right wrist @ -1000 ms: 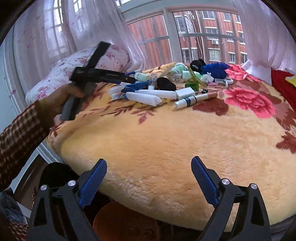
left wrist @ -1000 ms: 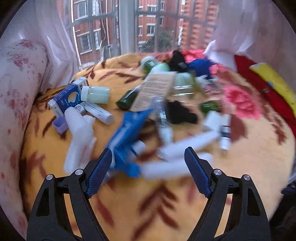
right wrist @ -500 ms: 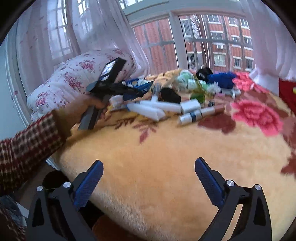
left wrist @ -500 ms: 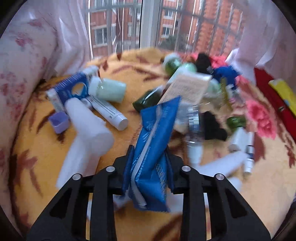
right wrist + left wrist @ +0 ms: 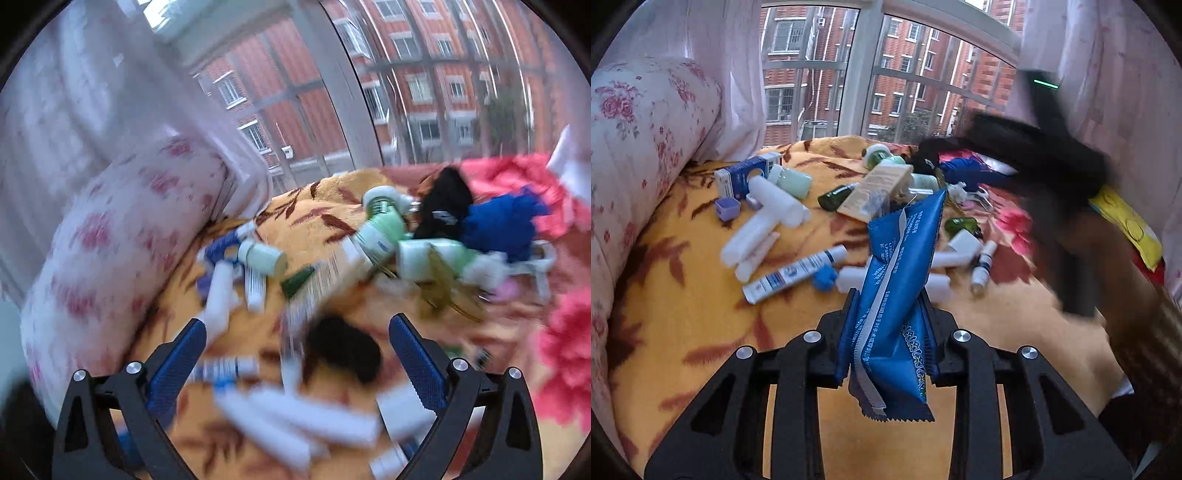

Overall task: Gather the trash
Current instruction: 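Grasp the blue wrapper with the left tool while the right tool grasps the cardboard box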

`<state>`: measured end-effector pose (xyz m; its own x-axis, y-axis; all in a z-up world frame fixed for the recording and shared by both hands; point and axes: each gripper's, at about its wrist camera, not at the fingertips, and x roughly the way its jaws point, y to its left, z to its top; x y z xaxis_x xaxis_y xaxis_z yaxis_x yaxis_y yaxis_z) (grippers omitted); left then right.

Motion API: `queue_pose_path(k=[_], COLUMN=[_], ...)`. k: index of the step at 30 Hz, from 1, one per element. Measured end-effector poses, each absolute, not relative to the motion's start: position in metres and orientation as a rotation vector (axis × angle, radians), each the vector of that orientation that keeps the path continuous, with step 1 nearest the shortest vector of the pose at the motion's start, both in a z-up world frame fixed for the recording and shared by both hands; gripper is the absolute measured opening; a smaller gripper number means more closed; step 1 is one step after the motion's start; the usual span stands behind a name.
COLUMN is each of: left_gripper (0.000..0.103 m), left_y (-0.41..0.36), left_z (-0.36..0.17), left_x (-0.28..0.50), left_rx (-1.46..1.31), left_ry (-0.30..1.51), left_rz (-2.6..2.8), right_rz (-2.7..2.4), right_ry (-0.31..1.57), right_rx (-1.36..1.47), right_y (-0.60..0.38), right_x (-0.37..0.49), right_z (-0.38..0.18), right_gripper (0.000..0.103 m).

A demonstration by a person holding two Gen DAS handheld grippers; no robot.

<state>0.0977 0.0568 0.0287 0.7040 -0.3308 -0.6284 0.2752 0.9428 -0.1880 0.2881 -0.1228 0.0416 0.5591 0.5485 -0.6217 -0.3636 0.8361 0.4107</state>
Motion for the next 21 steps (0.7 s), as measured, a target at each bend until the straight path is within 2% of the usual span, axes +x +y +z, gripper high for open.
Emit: queue_pose_path(k=[5, 10, 13, 15, 16, 17, 21], left_gripper=[0.030, 0.030, 0.031, 0.031, 0.031, 0.031, 0.032], left_y=[0.065, 0.074, 0.079, 0.080, 0.080, 0.080, 0.078], left_z=[0.025, 0.021, 0.019, 0.018, 0.017, 0.017, 0.017], left_x=[0.093, 0.091, 0.090, 0.091, 0.091, 0.090, 0.088], left_rx=[-0.098, -0.115, -0.138, -0.145, -0.146, -0.148, -0.156], left_ry=[0.714, 0.713, 0.718, 0.724, 0.725, 0.726, 0.730], left_rz=[-0.360, -0.368, -0.373, -0.375, -0.373, -0.373, -0.375], right_rz=[0.467, 0.445, 0.427, 0.429, 0.455, 0.470, 0.499], right_ry=[0.910, 0.989, 1.003, 0.988, 0.994, 1.003, 0.987], right_rx=[0.374, 0.414, 0.390, 0.358, 0.322, 0.298, 0.246], right_y=[-0.116, -0.104, -0.096, -0.090, -0.083, -0.080, -0.067], right_x=[0.352, 0.379, 0.386, 0.387, 0.386, 0.386, 0.372], right_z=[0.020, -0.002, -0.012, -0.014, -0.014, -0.013, -0.013], right_gripper=[0.098, 0.097, 0.091, 0.070, 0.044, 0.025, 0.019])
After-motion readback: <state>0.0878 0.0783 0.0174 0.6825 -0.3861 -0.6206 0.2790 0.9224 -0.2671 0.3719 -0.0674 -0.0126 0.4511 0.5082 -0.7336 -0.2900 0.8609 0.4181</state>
